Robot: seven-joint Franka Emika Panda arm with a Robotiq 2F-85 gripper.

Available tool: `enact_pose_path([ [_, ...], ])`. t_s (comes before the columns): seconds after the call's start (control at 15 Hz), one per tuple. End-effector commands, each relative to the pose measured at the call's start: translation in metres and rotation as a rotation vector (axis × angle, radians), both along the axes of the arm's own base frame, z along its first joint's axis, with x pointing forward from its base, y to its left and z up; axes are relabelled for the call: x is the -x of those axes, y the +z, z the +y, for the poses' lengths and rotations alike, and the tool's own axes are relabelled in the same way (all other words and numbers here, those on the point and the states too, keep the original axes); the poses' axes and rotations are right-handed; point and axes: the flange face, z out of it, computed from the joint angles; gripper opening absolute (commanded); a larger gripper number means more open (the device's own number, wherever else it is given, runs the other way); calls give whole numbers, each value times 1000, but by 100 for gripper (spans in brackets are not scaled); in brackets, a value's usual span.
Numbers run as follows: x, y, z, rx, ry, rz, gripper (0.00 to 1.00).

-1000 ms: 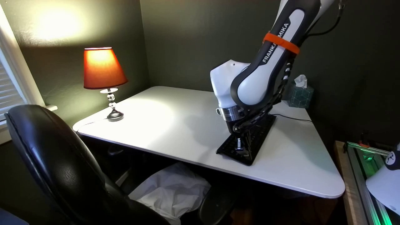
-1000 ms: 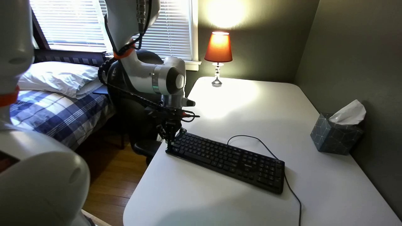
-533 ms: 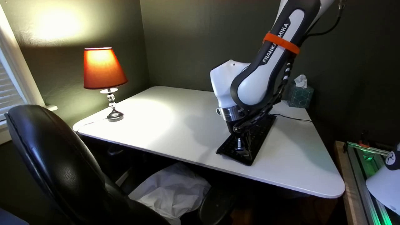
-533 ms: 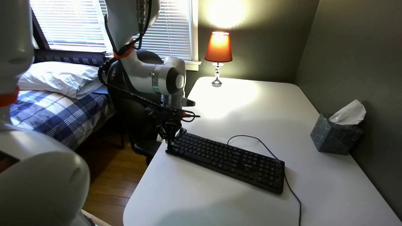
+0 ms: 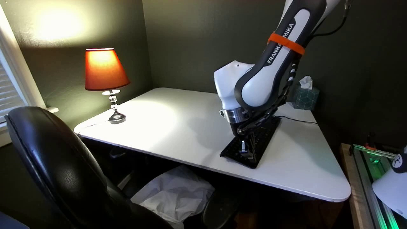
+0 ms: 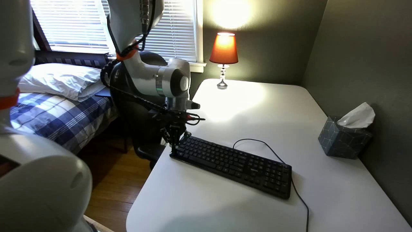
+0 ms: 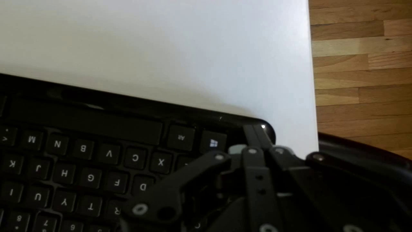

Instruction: Press the far left control key on the keyboard

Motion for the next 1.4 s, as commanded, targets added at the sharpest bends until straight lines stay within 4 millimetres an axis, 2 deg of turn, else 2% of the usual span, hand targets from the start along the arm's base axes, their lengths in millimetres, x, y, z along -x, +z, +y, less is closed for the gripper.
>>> enact_pose_path([
  [0.0,6,6,3,8,18,-23,0],
  [0.4,16,22,6,18,28,-74,0],
  [0.47,17,25,6,16,32,-81,26],
  [0.6,20,30,6,14,37,-95,33],
  [1.2,32,63,0,21,-4,-168,99],
  [1.33,35,73,0,18,-11,-200,100],
])
